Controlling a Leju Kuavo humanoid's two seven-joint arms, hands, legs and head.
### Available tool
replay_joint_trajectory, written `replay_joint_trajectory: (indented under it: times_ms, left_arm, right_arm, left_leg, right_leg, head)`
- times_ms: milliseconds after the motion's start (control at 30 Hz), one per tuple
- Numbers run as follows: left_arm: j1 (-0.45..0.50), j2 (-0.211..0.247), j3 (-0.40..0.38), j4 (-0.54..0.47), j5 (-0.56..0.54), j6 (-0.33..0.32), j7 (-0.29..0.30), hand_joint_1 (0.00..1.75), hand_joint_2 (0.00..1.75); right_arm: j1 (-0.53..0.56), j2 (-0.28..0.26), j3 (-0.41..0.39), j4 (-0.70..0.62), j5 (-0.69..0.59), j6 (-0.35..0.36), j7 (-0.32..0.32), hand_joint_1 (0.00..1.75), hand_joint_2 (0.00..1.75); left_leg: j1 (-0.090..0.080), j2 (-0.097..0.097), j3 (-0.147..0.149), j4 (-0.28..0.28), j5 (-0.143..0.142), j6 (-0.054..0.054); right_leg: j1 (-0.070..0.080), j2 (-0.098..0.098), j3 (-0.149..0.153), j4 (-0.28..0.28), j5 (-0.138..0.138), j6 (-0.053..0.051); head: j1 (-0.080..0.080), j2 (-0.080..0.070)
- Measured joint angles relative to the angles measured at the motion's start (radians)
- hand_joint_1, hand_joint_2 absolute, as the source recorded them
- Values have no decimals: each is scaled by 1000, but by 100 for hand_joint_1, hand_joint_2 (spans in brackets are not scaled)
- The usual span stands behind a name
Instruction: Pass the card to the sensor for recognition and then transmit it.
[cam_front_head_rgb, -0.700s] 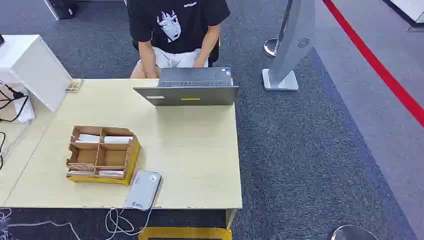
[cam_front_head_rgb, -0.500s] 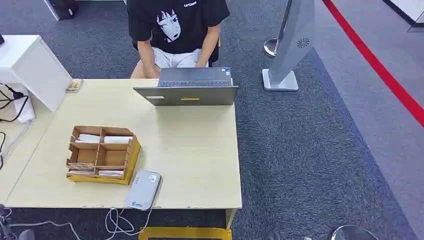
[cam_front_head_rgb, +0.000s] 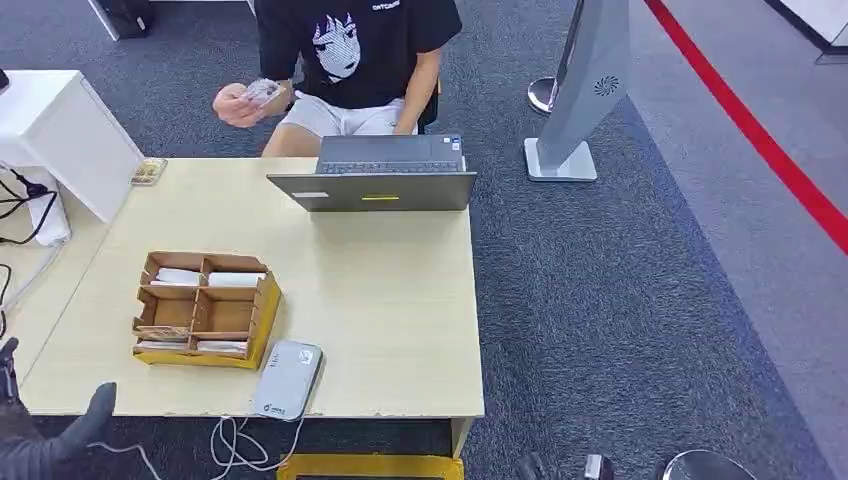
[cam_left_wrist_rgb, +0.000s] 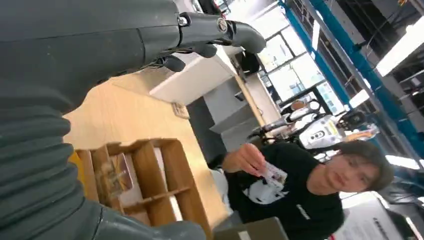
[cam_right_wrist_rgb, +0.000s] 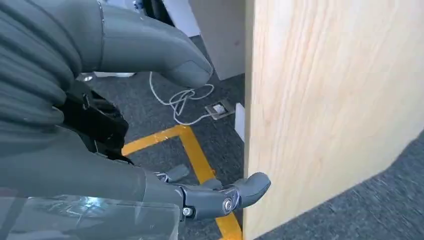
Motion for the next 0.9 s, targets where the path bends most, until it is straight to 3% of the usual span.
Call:
replay_joint_trajectory:
  times_ms: [533, 900]
  left_arm:
    - [-227, 288, -38, 279, -361, 111, 161, 0, 175]
    - [-388, 452, -91, 457, -624, 227, 264, 0, 175]
  right_arm:
    - [-28, 11, 95, 0, 60, -40, 16, 0, 175]
    - [-44, 17, 164, 2, 80, -75, 17, 0, 175]
  left_leg:
    - [0, 0, 0, 0, 1, 0]
    - [1, 1, 0, 0, 1, -1]
  right_leg:
    - [0, 1, 0, 0, 0, 0]
    - [0, 2, -1, 1, 1, -1]
  head:
    - [0, 0]
    - [0, 0]
